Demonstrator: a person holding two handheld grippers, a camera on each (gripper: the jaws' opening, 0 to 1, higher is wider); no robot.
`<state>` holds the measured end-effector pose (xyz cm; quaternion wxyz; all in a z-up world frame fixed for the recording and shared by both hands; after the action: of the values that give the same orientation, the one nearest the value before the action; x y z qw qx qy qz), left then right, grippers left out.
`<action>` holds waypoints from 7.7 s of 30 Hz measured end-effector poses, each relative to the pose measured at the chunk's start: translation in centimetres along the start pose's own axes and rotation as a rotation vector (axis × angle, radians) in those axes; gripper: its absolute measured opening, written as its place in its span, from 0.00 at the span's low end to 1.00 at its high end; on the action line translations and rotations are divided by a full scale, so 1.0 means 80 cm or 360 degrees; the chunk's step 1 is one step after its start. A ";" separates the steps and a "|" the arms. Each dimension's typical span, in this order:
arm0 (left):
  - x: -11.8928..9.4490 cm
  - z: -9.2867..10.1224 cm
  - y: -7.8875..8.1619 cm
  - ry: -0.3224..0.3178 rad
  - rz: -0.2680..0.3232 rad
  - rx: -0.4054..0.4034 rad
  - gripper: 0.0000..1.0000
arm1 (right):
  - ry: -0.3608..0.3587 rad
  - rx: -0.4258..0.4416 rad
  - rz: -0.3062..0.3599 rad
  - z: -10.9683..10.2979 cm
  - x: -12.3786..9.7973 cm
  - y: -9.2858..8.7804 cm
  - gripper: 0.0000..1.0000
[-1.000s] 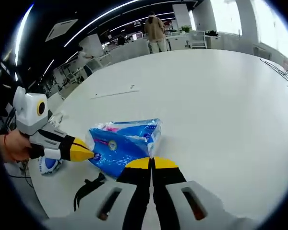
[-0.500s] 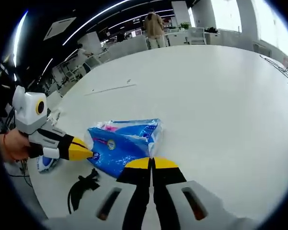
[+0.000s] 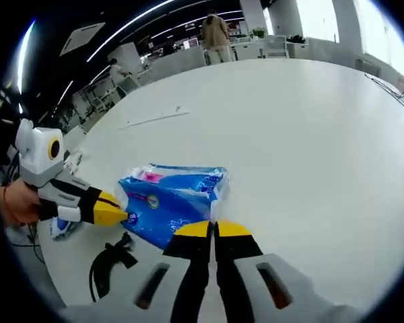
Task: Arrange the tabletop items into an orderly group along one side of the table until the central work area is clear of visible clutter.
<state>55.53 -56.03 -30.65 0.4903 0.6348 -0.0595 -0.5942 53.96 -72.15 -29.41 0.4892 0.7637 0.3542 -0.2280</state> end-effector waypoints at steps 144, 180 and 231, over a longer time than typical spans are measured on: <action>-0.438 -0.067 -0.159 0.0751 0.0385 -0.0439 0.68 | 0.0456 -0.0353 0.0079 -0.306 -0.088 -0.052 0.44; -0.386 -0.064 -0.248 0.0723 0.0265 -0.0713 0.57 | 0.0487 -0.0458 -0.0253 -0.320 0.015 -0.099 0.40; -0.311 -0.091 -0.280 0.0615 0.0089 -0.0780 0.04 | 0.0475 -0.0420 -0.0448 -0.302 0.060 -0.130 0.00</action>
<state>42.96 -24.20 -30.23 0.6470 0.5970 0.1624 -0.4456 49.17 -45.90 -28.75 0.4903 0.6614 0.5524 -0.1302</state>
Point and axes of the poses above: the point that each gripper's makers call its tool centre point, and the gripper's own axes: x roughly forward along the fingers, z roughly to its right, y roughly out of its top, the point moved 5 cm from there along -x, roughly backward along the fingers, and after that the axes turned 15 degrees about x, right-handed, at the moved point
